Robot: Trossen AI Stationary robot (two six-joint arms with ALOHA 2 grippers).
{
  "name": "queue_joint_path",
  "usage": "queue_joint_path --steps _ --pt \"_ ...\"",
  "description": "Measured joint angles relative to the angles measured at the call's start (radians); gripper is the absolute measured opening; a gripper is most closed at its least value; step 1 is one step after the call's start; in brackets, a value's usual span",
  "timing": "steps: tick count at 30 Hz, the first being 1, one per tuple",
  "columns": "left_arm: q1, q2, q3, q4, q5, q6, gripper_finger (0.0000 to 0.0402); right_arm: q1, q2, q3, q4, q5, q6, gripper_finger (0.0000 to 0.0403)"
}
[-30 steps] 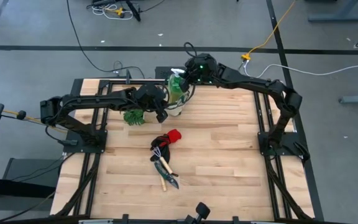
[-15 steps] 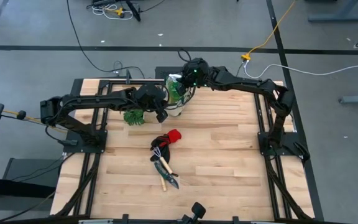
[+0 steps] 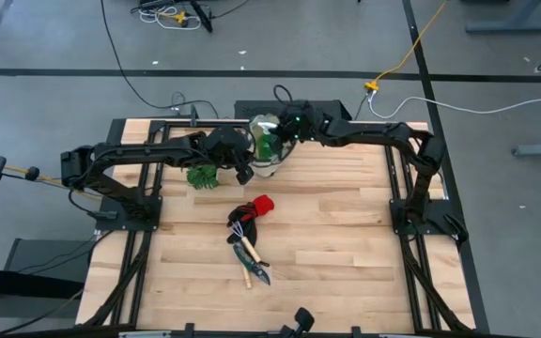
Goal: Pick & Place Garden tools in Gardening bag
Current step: Put the green spray bottle into the white gardening bag
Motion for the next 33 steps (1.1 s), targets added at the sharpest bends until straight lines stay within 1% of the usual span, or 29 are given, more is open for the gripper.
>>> queue_joint_path --steps 15,18,26,33 --pt "0.000 0.000 0.000 0.000 0.000 -0.003 0.0087 -0.006 0.000 -0.021 0.013 0.000 0.018 0.0042" --pt "0.000 0.000 0.000 0.000 0.000 -0.003 0.0087 -0.006 0.000 -0.021 0.012 -0.020 0.019 0.0043" --pt "0.000 0.000 0.000 0.000 0.000 -0.003 0.0087 -0.001 0.000 -0.022 0.008 -0.026 0.022 0.0096" --pt "0.000 0.000 0.000 0.000 0.000 -0.003 0.0087 -0.002 0.001 -0.022 -0.004 -0.025 0.017 0.0114"
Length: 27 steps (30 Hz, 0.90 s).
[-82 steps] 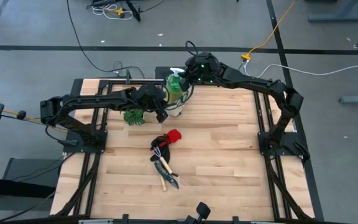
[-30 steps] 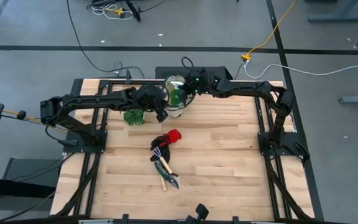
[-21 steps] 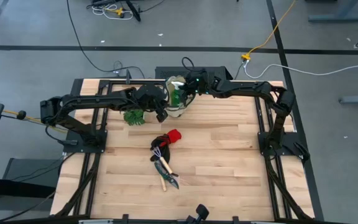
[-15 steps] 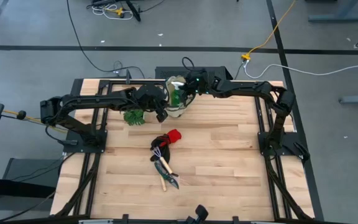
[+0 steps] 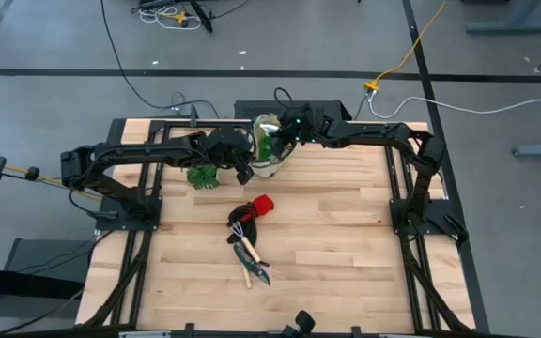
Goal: Pick & Place Garden tools in Gardening bag
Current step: Put the green spray bottle into the white gardening bag
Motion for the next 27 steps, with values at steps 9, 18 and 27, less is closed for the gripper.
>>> queue_joint_path --steps 9,18,27 --pt "0.000 0.000 0.000 0.000 0.000 -0.001 0.0087 0.000 -0.001 0.000 0.006 0.003 -0.002 0.0136" --pt "0.000 0.000 0.000 0.000 0.000 -0.001 0.0087 0.003 -0.012 0.000 0.002 0.003 -0.004 0.0181" --pt "0.000 0.000 0.000 0.000 0.000 -0.001 0.0087 0.005 -0.044 0.000 -0.009 0.013 -0.018 0.0201"
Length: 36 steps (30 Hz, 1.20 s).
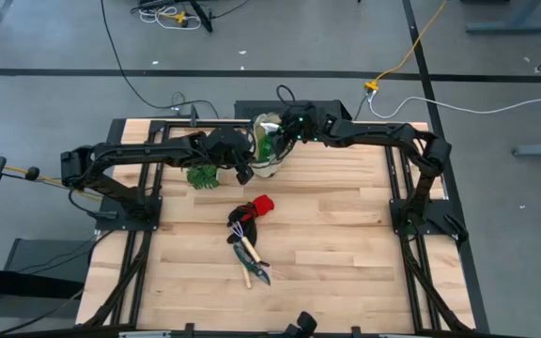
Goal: Pick & Place Garden tools in Gardening bag
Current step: Put the green spray bottle into the white gardening bag, then put the red gloves into the white gardening bag
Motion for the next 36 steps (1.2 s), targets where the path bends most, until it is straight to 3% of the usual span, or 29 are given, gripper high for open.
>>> queue_joint_path --steps 32,36 --pt "0.000 0.000 0.000 -0.001 0.006 0.002 0.0087 0.043 -0.112 0.000 -0.105 0.015 -0.055 0.0201" --pt "-0.002 0.000 0.000 -0.002 0.136 -0.002 0.0087 0.051 -0.131 0.000 -0.121 0.015 -0.060 0.0201"
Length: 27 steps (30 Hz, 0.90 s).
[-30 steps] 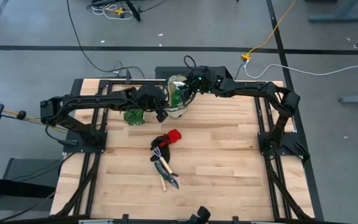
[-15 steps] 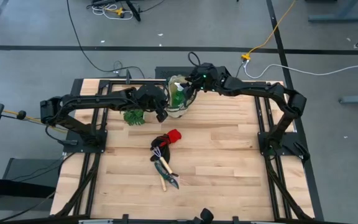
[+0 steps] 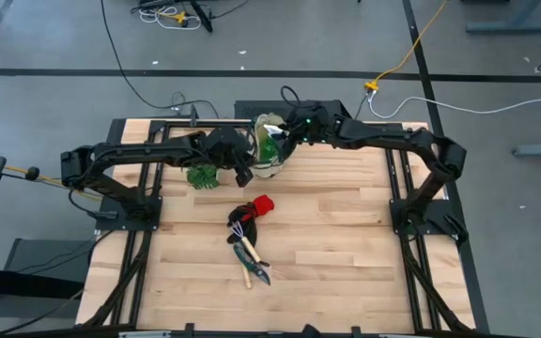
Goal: Pick & Place Garden tools in Gardening bag
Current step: Put the red gloves into the white gardening bag
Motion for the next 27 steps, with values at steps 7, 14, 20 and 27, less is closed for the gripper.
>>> queue_joint_path --steps 7,14,20,27 --pt "-0.007 0.000 0.000 -0.037 0.269 -0.032 0.0087 0.012 -0.030 0.000 -0.053 0.000 -0.001 0.0201" --pt "-0.082 0.000 0.000 -0.153 0.264 -0.089 0.0087 0.030 -0.030 0.000 -0.103 0.000 -0.005 0.0201" --pt "-0.177 0.001 0.000 -0.227 0.203 -0.158 0.0087 0.040 -0.030 0.000 -0.103 0.000 -0.020 0.0201" --pt "-0.280 0.002 -0.002 -0.325 0.029 -0.181 0.0087 0.042 -0.030 0.000 -0.102 0.000 -0.020 0.0201"
